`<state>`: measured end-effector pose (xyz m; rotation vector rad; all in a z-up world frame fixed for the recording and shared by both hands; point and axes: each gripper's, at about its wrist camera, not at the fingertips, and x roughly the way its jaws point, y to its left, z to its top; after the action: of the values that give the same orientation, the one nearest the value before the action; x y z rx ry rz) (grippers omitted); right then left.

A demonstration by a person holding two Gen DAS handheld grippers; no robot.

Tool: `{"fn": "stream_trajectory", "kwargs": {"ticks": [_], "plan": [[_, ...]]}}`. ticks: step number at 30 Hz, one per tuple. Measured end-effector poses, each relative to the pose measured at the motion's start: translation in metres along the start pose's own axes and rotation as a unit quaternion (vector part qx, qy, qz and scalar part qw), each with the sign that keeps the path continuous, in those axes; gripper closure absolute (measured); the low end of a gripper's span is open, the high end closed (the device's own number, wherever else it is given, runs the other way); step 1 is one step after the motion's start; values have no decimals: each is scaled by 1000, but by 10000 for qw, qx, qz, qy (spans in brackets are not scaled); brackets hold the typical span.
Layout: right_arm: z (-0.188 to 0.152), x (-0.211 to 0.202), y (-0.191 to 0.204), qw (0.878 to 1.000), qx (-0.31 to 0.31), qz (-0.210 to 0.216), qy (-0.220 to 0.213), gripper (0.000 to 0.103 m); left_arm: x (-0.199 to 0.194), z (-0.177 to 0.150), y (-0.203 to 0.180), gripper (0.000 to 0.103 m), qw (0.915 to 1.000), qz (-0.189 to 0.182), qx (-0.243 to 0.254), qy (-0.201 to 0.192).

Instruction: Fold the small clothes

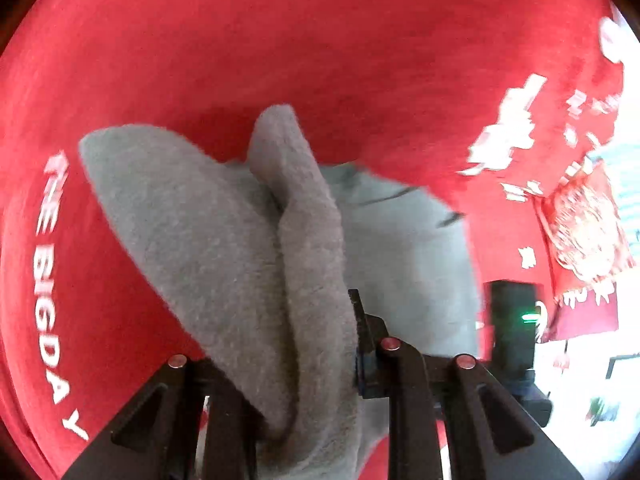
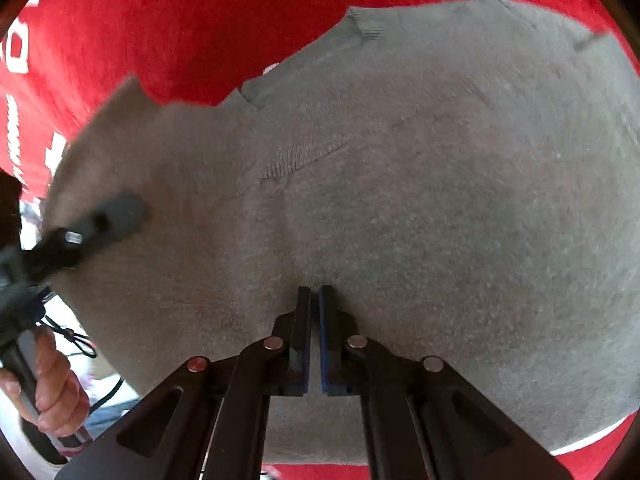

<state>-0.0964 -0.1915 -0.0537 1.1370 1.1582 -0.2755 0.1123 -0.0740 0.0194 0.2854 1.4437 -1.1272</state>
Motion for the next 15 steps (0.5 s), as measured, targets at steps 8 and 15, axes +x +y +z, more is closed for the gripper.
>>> {"fn": "stream_trajectory", "kwargs": {"ticks": [8,15], "plan": [[-16,-65,-65,9916,796,828,-602,96,44,24,-134,78,9924,-168,1220,18],[-36,-56,-120,9762,1642,1329,-487,94,130,5,-172,78,9889,387,1278,646]]}}
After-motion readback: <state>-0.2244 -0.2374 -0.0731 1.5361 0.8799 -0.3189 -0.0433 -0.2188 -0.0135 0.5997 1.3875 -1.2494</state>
